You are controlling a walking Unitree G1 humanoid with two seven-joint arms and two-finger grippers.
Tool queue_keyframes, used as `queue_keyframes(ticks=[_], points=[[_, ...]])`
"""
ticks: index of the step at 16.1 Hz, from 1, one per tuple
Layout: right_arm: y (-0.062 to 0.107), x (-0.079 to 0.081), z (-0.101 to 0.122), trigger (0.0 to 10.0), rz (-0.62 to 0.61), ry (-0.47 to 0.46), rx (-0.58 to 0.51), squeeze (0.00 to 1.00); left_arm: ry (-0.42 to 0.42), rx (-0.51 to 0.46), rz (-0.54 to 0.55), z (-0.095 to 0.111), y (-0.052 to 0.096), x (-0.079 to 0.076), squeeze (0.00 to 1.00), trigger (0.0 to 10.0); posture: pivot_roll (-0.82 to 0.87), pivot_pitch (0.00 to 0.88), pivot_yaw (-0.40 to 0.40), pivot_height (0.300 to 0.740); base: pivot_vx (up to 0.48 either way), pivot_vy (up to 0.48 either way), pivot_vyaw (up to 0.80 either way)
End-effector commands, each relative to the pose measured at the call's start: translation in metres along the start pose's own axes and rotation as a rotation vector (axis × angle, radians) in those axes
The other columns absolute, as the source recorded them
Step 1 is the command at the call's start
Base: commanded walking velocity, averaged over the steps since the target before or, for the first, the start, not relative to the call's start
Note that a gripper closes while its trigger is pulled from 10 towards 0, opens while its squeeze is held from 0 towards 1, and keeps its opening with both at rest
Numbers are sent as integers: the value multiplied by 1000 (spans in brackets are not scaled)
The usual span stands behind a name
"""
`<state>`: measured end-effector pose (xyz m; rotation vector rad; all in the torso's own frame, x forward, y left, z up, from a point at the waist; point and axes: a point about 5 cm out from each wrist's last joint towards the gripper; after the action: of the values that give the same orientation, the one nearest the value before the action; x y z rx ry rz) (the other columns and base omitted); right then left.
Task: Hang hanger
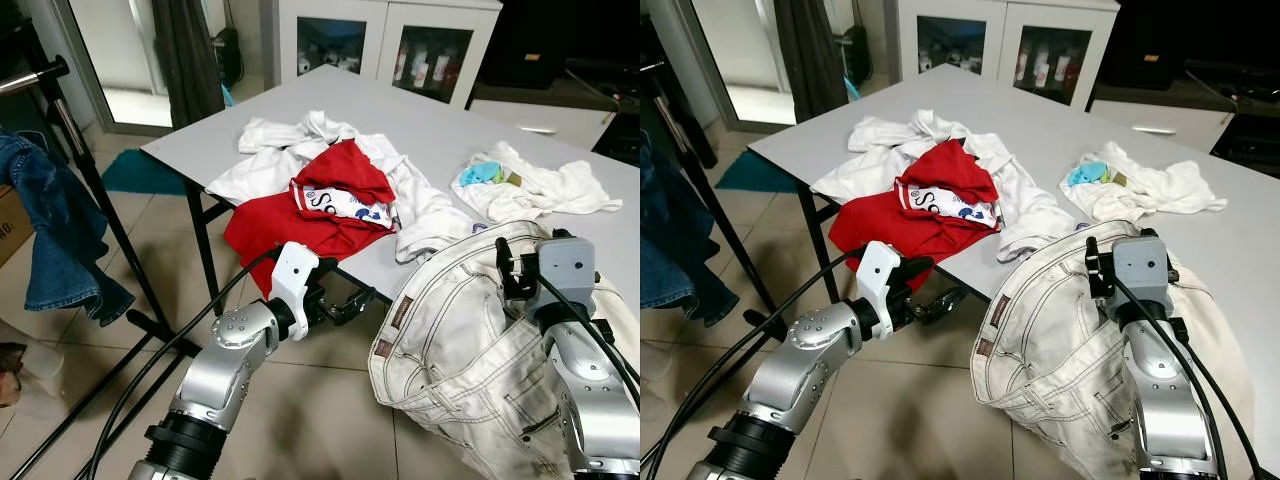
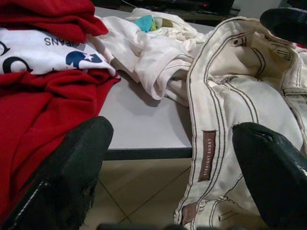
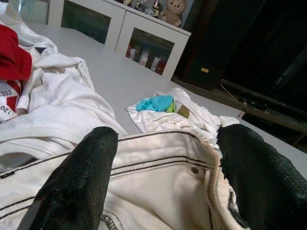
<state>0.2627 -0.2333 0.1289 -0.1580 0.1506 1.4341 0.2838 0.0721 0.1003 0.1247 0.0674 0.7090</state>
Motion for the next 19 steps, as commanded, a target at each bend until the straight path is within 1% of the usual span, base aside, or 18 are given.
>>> queue_keyframes(ticks=[1, 11, 12, 15, 17, 19], points=[[-3, -1, 3, 10000, -9, -7, -3, 0, -28, -15, -7, 5, -1, -3, 0, 10000, -38, 0, -31, 740, 0, -409, 0], [-3, 0, 4, 10000, -1, -14, 0, 0, -28, -16, -12, 3, -1, -5, 0, 10000, -38, 0, -35, 740, 0, -428, 0], [-3, 0, 4, 10000, 2, -15, 3, 0, -26, -13, -8, 3, -1, -4, 0, 10000, -38, 0, -35, 740, 0, -244, 0], [-5, 1, 4, 10000, 9, -22, 3, 0, -20, -12, -1, 3, -1, -3, 0, 10000, -38, 0, -35, 740, 0, 0, 0], [-6, 10, 7, 10000, 56, -40, -7, 0, -22, -11, 2, 3, 0, -2, 0, 10000, -30, 0, -34, 740, 0, 0, 0], [-6, 13, 8, 10000, 73, -50, -11, 0, -23, -10, 4, 3, -1, -1, 0, 10000, -30, 0, -34, 740, 0, 0, 0]])
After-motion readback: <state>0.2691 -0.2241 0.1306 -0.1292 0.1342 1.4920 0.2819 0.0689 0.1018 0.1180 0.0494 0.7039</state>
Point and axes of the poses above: a point about 5 cm out from each wrist's last joint towards the gripper, its own y axis pointing back from the gripper into the wrist, its own z axis along the axis of the wrist's last joint, x = y × z, and after that the axes turned 6 degrees about -y, right-handed
